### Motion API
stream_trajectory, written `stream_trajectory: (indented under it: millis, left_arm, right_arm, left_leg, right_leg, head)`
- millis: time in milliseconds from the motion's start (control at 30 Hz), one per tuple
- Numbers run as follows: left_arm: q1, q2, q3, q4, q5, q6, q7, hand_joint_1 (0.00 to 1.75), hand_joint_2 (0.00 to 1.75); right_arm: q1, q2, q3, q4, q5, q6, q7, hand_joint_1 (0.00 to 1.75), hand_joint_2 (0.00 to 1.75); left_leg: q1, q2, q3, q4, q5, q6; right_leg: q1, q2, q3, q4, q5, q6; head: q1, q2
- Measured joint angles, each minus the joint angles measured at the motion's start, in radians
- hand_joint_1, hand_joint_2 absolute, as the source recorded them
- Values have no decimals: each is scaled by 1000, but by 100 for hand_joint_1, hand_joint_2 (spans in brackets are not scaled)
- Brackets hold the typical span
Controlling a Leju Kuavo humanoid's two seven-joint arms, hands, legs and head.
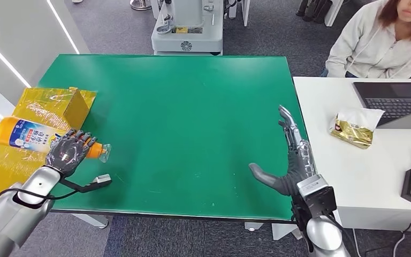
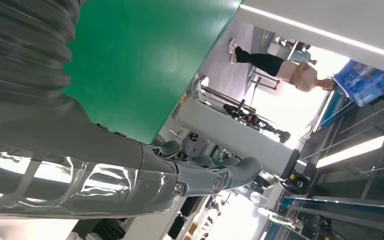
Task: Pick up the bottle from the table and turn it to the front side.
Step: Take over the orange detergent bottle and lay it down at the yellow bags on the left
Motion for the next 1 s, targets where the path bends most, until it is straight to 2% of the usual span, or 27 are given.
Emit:
stream_trajectory:
  millis: [267,367,600,1000]
  left_arm:
    - [-3,-38,97,90,121,-46,-116,175,175]
    - [-13,-49,123,119,124,-47,-124,175,175]
    - [-38,-67,151,166,134,-44,-159,175,175]
    - [-58,-96,153,197,126,-13,-193,175,175]
  right_arm:
    - [0,1,0,0,-2,0,-2,0,175]
    - [3,1,0,1,-6,1,-8,0,175]
    - [1,1,1,11,-12,12,-14,0,175]
    - [0,1,3,13,-20,12,-21,0,175]
  left_leg:
    - [0,0,0,0,0,0]
    - [0,0,0,0,0,0]
    - [0,0,0,0,0,0]
    - [0,0,0,0,0,0]
  right_leg:
    - [0,0,0,0,0,0]
    - [0,0,0,0,0,0]
    - [0,0,0,0,0,0]
    - [0,0,0,0,0,0]
  head:
    - [0,0]
    - [0,0]
    - [0,0]
    - [0,0]
